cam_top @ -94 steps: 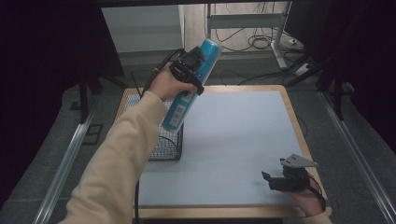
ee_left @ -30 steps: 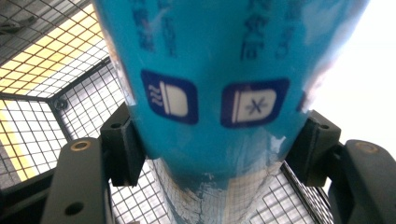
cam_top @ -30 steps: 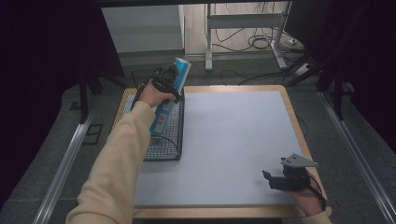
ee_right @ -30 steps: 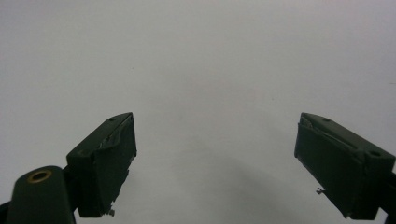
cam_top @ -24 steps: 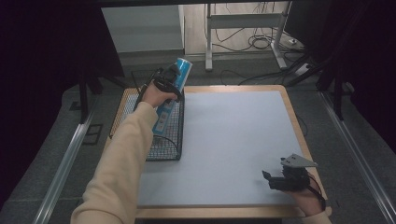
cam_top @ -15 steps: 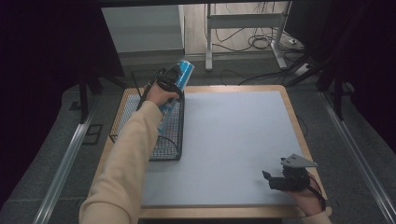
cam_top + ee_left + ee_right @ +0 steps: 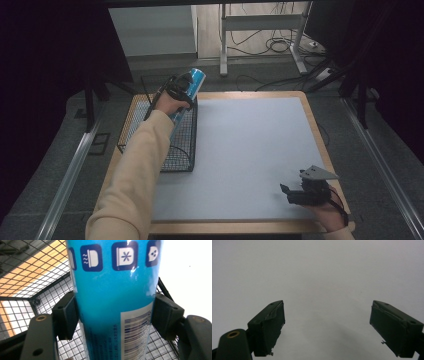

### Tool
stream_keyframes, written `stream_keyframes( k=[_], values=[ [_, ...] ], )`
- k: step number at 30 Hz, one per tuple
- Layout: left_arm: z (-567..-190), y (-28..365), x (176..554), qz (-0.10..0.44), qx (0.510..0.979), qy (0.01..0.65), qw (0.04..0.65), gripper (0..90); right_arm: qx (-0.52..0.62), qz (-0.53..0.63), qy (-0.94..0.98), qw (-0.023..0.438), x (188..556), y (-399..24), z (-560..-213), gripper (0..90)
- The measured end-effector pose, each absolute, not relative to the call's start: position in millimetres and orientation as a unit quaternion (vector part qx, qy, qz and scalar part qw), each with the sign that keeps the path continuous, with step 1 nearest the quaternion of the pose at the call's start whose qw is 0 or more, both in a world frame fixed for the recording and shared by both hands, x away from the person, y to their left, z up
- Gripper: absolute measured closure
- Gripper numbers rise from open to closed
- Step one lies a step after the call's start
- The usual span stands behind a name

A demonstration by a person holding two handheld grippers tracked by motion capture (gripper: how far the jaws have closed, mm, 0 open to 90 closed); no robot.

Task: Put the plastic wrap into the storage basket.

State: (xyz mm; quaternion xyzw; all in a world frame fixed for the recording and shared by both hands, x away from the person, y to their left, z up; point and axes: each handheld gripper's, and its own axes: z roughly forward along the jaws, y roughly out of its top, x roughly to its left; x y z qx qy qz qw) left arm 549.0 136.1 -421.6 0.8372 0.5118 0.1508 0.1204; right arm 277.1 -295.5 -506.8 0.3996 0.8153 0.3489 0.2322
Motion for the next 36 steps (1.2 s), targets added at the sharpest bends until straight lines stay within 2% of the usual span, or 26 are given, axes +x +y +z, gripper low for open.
stream_keyframes(
  k=[13,27,36],
  values=[
    [-394.3,146.2,517.9,0.160,0.816,0.520,0.193,15.4,0.397,0.351,0.816,0.231,275.6,-295.2,-506.2,12.9],
    [-383.1,147.4,465.0,0.145,0.820,0.485,0.267,15.4,0.392,0.350,0.819,0.231,277.9,-290.8,-506.1,12.9],
    [-373.1,126.6,422.6,0.140,0.831,0.441,0.308,17.9,0.383,0.353,0.821,0.232,282.2,-282.7,-504.0,12.8]
  ],
)
